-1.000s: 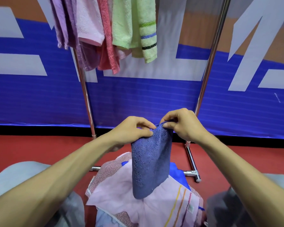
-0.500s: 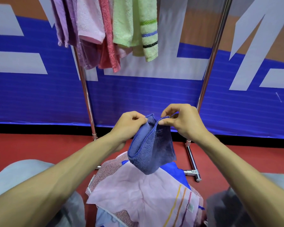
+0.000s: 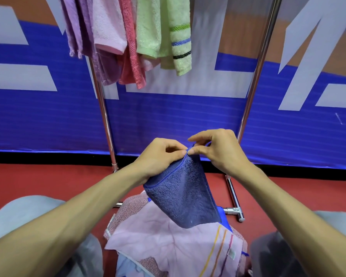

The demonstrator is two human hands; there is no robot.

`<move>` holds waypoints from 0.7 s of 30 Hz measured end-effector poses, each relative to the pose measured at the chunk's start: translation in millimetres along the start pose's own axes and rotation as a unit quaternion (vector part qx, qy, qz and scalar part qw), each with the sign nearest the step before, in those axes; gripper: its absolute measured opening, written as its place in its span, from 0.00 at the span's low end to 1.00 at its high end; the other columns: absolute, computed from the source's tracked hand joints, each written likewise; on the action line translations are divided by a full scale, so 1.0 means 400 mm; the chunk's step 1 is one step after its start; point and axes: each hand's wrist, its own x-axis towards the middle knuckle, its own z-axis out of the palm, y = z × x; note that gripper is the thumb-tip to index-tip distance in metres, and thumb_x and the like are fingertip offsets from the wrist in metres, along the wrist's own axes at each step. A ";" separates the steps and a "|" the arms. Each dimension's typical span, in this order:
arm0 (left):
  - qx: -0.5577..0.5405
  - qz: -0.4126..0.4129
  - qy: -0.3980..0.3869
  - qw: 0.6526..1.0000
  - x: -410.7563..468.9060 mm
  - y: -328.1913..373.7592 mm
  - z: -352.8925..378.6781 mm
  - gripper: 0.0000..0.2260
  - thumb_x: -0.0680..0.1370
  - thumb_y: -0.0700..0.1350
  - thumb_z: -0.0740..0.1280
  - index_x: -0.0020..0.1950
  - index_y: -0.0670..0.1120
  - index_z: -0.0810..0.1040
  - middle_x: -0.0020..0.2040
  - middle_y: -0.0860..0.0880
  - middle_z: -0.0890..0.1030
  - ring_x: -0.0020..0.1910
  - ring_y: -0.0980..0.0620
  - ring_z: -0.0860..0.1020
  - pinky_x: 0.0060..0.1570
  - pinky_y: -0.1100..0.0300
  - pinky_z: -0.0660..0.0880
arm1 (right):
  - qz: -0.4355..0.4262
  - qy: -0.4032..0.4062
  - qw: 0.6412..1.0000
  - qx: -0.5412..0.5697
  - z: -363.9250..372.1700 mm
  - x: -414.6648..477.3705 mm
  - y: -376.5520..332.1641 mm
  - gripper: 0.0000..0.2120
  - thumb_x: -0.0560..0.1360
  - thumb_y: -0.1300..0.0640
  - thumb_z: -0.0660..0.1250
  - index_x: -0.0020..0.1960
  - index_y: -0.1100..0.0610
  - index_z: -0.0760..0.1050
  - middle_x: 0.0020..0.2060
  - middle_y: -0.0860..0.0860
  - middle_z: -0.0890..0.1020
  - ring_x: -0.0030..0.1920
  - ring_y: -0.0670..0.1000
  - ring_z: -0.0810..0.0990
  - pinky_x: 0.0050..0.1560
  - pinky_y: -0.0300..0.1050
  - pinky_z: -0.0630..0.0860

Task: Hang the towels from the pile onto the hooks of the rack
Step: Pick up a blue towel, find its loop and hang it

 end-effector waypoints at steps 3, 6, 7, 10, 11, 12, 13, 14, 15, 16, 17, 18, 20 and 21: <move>0.007 0.018 -0.010 1.000 0.001 -0.003 0.000 0.05 0.77 0.40 0.68 0.46 0.46 0.84 0.42 0.52 0.85 0.40 0.62 0.79 0.46 0.66 0.74 | -0.013 0.001 1.000 -0.013 -0.001 0.002 0.006 0.07 0.67 0.53 0.77 0.44 0.54 0.85 0.38 0.47 0.82 0.37 0.41 0.75 0.40 0.26 0.67; 0.026 0.035 -0.011 0.999 0.003 -0.001 -0.002 0.05 0.77 0.41 0.68 0.47 0.46 0.84 0.43 0.52 0.85 0.40 0.61 0.79 0.48 0.63 0.75 | -0.031 0.006 0.998 -0.050 0.001 0.006 0.015 0.05 0.69 0.53 0.75 0.40 0.53 0.82 0.38 0.47 0.77 0.39 0.44 0.73 0.39 0.29 0.65; 0.051 0.045 -0.007 0.998 0.006 -0.001 -0.005 0.05 0.77 0.43 0.68 0.47 0.47 0.84 0.44 0.53 0.85 0.42 0.60 0.80 0.50 0.61 0.75 | -0.036 0.003 0.998 -0.050 0.002 0.006 0.018 0.05 0.71 0.53 0.74 0.40 0.53 0.80 0.39 0.48 0.77 0.40 0.45 0.74 0.40 0.31 0.66; 0.138 0.060 0.006 0.989 0.011 0.007 -0.023 0.05 0.77 0.49 0.67 0.49 0.51 0.83 0.46 0.55 0.84 0.48 0.56 0.81 0.55 0.56 0.75 | -0.017 0.006 1.000 -0.025 0.006 0.006 0.025 0.05 0.74 0.54 0.70 0.42 0.54 0.76 0.38 0.48 0.80 0.39 0.47 0.76 0.41 0.38 0.70; 0.155 0.056 0.002 0.986 0.010 0.011 -0.032 0.06 0.76 0.51 0.68 0.49 0.52 0.82 0.46 0.55 0.84 0.48 0.56 0.80 0.55 0.56 0.75 | -0.004 0.017 1.000 -0.018 0.004 0.009 0.027 0.05 0.75 0.54 0.70 0.42 0.54 0.76 0.36 0.48 0.80 0.37 0.46 0.76 0.40 0.37 0.70; 0.165 0.051 -0.009 0.985 0.008 0.014 -0.041 0.07 0.75 0.53 0.68 0.50 0.53 0.81 0.47 0.56 0.83 0.48 0.56 0.80 0.55 0.56 0.75 | 0.011 0.032 0.999 -0.010 0.003 0.013 0.031 0.05 0.74 0.54 0.70 0.42 0.53 0.75 0.34 0.47 0.80 0.36 0.45 0.77 0.39 0.35 0.71; 0.174 0.045 -0.027 0.983 0.005 0.014 -0.048 0.09 0.74 0.55 0.70 0.52 0.54 0.80 0.48 0.57 0.82 0.49 0.57 0.79 0.54 0.57 0.75 | 0.027 0.047 0.999 0.003 0.000 0.017 0.035 0.05 0.74 0.55 0.70 0.41 0.53 0.75 0.34 0.47 0.80 0.36 0.44 0.78 0.40 0.35 0.72; 0.194 0.044 -0.044 0.979 0.003 0.011 -0.055 0.13 0.72 0.57 0.71 0.53 0.54 0.79 0.49 0.57 0.80 0.49 0.57 0.78 0.53 0.59 0.74 | 0.042 0.061 0.997 0.021 -0.002 0.021 0.038 0.06 0.73 0.55 0.71 0.40 0.54 0.76 0.34 0.47 0.81 0.36 0.46 0.80 0.42 0.38 0.75; 0.235 0.052 -0.055 0.969 0.001 0.004 -0.060 0.16 0.71 0.59 0.71 0.55 0.54 0.78 0.50 0.56 0.79 0.49 0.57 0.77 0.52 0.59 0.74 | 0.054 0.072 0.995 0.038 -0.005 0.025 0.040 0.06 0.73 0.55 0.71 0.40 0.54 0.76 0.34 0.48 0.81 0.37 0.49 0.81 0.43 0.42 0.76; 0.286 0.073 -0.052 0.954 0.001 -0.005 -0.062 0.16 0.71 0.59 0.71 0.55 0.53 0.77 0.49 0.56 0.78 0.49 0.55 0.76 0.51 0.57 0.73 | 0.062 0.079 0.994 0.050 -0.008 0.027 0.041 0.06 0.73 0.56 0.72 0.40 0.54 0.76 0.34 0.48 0.81 0.38 0.51 0.82 0.44 0.44 0.77; 0.328 0.096 -0.036 0.939 0.002 -0.014 -0.061 0.14 0.73 0.58 0.70 0.53 0.52 0.77 0.46 0.55 0.78 0.47 0.53 0.76 0.50 0.54 0.74 | 0.064 0.085 0.993 0.055 -0.011 0.028 0.043 0.06 0.73 0.56 0.72 0.40 0.54 0.76 0.34 0.47 0.80 0.37 0.51 0.81 0.43 0.43 0.76; 0.345 0.115 -0.015 0.931 0.004 -0.020 -0.062 0.11 0.74 0.57 0.68 0.50 0.51 0.77 0.44 0.55 0.78 0.45 0.51 0.76 0.48 0.51 0.74 | 0.061 0.094 0.992 0.051 -0.016 0.028 0.044 0.06 0.73 0.56 0.71 0.40 0.53 0.76 0.33 0.45 0.79 0.36 0.49 0.80 0.42 0.39 0.74; 0.340 0.132 0.022 0.931 0.010 -0.024 -0.071 0.08 0.77 0.52 0.66 0.47 0.48 0.78 0.42 0.52 0.80 0.44 0.48 0.78 0.46 0.50 0.74 | 0.041 0.110 0.993 0.027 -0.032 0.028 0.041 0.04 0.74 0.58 0.70 0.41 0.53 0.76 0.32 0.42 0.78 0.34 0.43 0.76 0.39 0.29 0.69; 0.346 0.147 0.040 0.926 0.013 -0.024 -0.078 0.07 0.78 0.51 0.65 0.47 0.48 0.78 0.42 0.51 0.80 0.45 0.47 0.78 0.46 0.50 0.74 | 0.027 0.115 0.993 0.008 -0.042 0.026 0.037 0.03 0.74 0.59 0.69 0.42 0.53 0.77 0.32 0.42 0.78 0.34 0.44 0.75 0.38 0.27 0.67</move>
